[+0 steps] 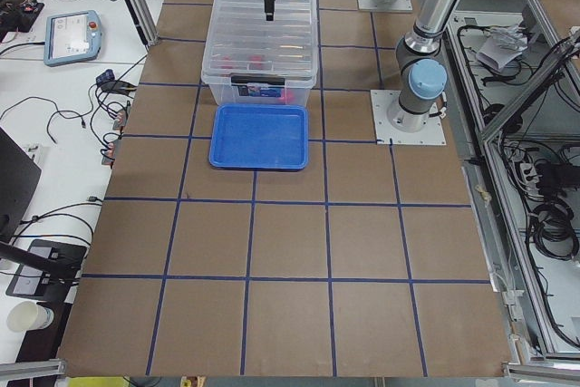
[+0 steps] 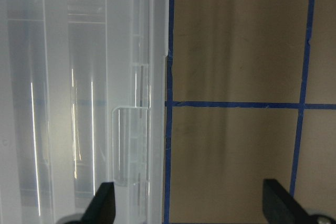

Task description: Place red block in blue tray from box

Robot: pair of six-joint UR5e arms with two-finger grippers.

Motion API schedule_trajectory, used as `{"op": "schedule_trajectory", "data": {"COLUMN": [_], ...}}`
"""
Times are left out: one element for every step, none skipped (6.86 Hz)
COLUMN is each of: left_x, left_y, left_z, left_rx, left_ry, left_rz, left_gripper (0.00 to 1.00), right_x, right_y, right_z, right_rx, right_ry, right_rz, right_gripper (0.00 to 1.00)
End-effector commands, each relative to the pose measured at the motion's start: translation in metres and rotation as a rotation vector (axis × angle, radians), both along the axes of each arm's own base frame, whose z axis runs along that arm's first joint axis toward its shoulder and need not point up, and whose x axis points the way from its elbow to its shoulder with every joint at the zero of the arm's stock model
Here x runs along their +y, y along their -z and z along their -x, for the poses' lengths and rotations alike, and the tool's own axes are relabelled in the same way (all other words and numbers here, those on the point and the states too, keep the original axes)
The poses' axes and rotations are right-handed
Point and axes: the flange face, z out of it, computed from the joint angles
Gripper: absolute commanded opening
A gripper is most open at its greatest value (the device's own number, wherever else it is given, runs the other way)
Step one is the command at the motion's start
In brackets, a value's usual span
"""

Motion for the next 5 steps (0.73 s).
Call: {"op": "schedule_trajectory", "data": {"left_x": [0.000, 0.000, -0.001, 0.000, 0.000], "left_y": [0.000, 0.000, 0.002, 0.000, 0.002], "left_z": [0.000, 0.000, 0.000, 0.001, 0.000], "left_rx": [0.000, 0.000, 0.000, 0.000, 0.000], "left_ry": [0.000, 0.000, 0.000, 0.002, 0.000], "left_rz": [-0.001, -0.001, -0.004, -0.001, -0.004], "left_gripper": [1.00, 1.00, 1.00, 1.00, 1.00], "right_x": [0.012, 0.019, 0.024, 0.022, 0.022], "right_y": [0.087, 0.105, 0.099, 0.097, 0.099], "right_z": [0.001, 0.001, 0.001, 0.001, 0.004], "right_rx": [0.006, 0.014, 0.018, 0.015, 0.015], "right_ry": [0.007, 0.009, 0.009, 0.004, 0.006], "right_rz": [0.026, 0.044, 0.047, 0.053, 0.050], "right_gripper": [1.00, 1.00, 1.00, 1.00, 1.00]}}
